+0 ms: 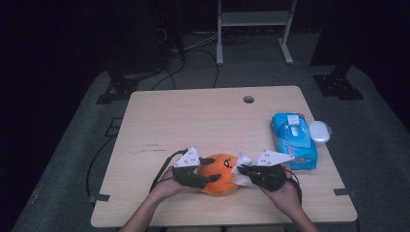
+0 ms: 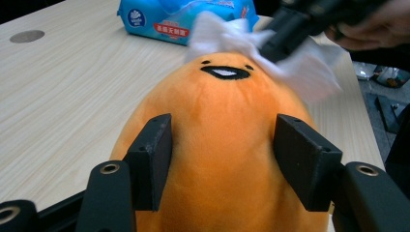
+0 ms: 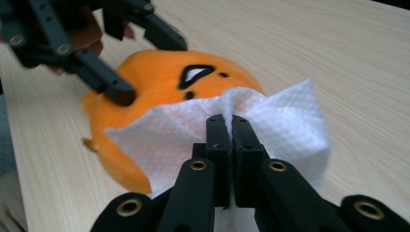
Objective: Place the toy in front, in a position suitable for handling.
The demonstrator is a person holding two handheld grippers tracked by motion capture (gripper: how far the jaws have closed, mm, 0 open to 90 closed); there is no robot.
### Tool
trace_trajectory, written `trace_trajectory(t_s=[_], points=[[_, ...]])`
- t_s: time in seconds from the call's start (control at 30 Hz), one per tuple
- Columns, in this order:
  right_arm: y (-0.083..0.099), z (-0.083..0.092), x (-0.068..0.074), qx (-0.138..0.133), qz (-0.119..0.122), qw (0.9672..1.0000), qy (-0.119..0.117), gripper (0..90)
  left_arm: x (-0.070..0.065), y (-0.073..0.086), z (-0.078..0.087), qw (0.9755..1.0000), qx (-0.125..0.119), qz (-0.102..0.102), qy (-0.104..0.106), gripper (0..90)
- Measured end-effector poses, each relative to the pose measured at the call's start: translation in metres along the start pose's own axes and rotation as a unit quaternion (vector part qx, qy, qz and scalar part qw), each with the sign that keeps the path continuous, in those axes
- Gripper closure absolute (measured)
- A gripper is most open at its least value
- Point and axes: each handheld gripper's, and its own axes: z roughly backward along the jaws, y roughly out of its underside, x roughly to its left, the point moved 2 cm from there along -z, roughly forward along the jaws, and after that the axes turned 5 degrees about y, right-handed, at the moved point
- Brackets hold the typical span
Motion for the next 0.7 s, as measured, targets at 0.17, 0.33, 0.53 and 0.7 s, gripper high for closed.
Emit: trace_trajectory(t_s=[0.17, 0.33, 0.53, 0.7], points=[[-0.005, 0.003, 0.009, -0.017, 0.005, 0.9998, -0.012, 86.9, -0.005, 0.001, -0.004, 0.9999, 0.003, -0.011, 0.009, 40.1], [-0.004, 0.000, 0.009, -0.008, 0.012, 0.9997, -0.018, 86.7, -0.013, 0.000, -0.007, 0.9995, 0.006, -0.023, 0.019, 39.9], [-0.004, 0.004, 0.004, -0.016, -0.002, 0.9998, -0.008, 86.7, -0.016, -0.001, -0.009, 0.9990, 0.012, -0.036, 0.025, 39.9], [-0.007, 0.001, 0.011, -0.018, 0.012, 0.9997, -0.015, 86.7, -0.019, -0.001, -0.010, 0.9985, 0.015, -0.044, 0.030, 39.8]])
